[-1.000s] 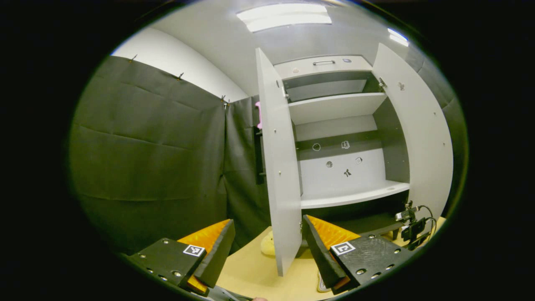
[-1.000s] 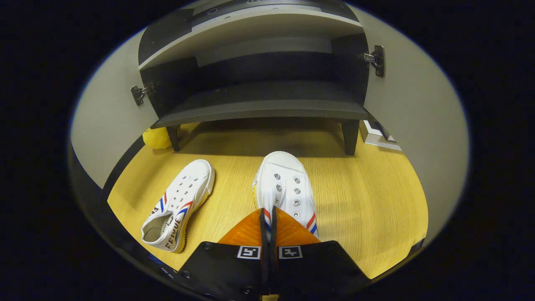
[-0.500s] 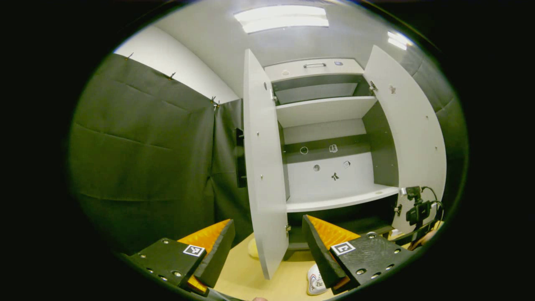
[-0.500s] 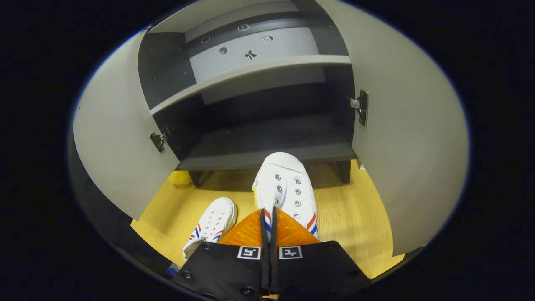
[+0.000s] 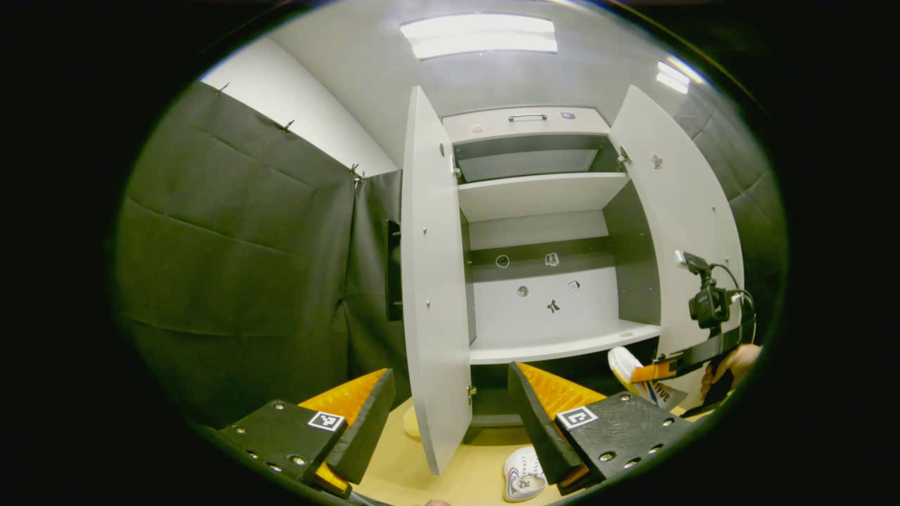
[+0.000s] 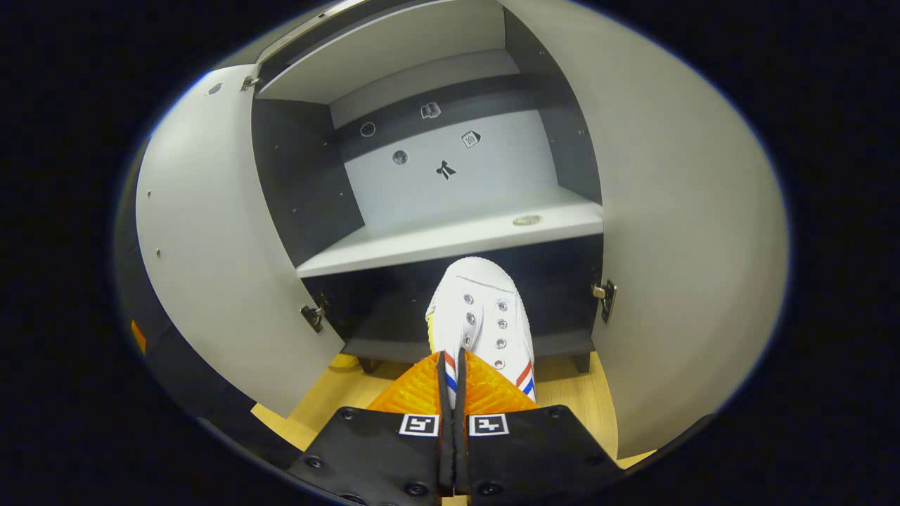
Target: Grab one shoe with the right hand and put it into the shoe cabinet, grab the other shoe with the left hand and put it into the shoe cabinet; then close the right door with the right hand and the left door with the left hand.
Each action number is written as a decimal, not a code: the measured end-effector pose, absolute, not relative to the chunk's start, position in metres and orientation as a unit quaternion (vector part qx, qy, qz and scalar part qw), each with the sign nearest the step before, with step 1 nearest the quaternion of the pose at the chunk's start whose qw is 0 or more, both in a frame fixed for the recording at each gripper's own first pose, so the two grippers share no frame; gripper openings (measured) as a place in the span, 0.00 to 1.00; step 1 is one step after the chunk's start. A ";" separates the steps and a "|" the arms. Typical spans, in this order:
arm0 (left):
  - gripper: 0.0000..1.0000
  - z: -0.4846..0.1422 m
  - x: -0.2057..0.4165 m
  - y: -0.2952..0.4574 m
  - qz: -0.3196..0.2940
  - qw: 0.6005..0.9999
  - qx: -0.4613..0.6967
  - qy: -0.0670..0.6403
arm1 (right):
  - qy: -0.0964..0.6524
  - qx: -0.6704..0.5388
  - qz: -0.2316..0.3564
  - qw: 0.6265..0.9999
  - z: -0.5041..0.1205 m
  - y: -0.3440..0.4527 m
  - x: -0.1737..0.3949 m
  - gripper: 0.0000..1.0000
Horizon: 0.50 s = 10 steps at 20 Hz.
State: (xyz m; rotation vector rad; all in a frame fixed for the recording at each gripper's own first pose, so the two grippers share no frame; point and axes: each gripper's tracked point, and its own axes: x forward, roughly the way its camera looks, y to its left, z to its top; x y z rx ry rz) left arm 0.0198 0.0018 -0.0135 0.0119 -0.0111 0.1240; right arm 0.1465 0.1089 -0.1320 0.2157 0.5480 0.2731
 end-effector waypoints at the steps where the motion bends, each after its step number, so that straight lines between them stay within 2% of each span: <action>1: 0.94 -0.013 0.018 0.001 0.061 0.998 0.005 -0.007 | 0.259 0.108 0.133 0.950 -0.121 0.108 0.152 0.02; 10: 0.94 -0.018 0.019 0.005 0.070 0.998 -0.001 -0.005 | 0.185 0.118 0.124 0.968 -0.042 0.107 0.226 0.00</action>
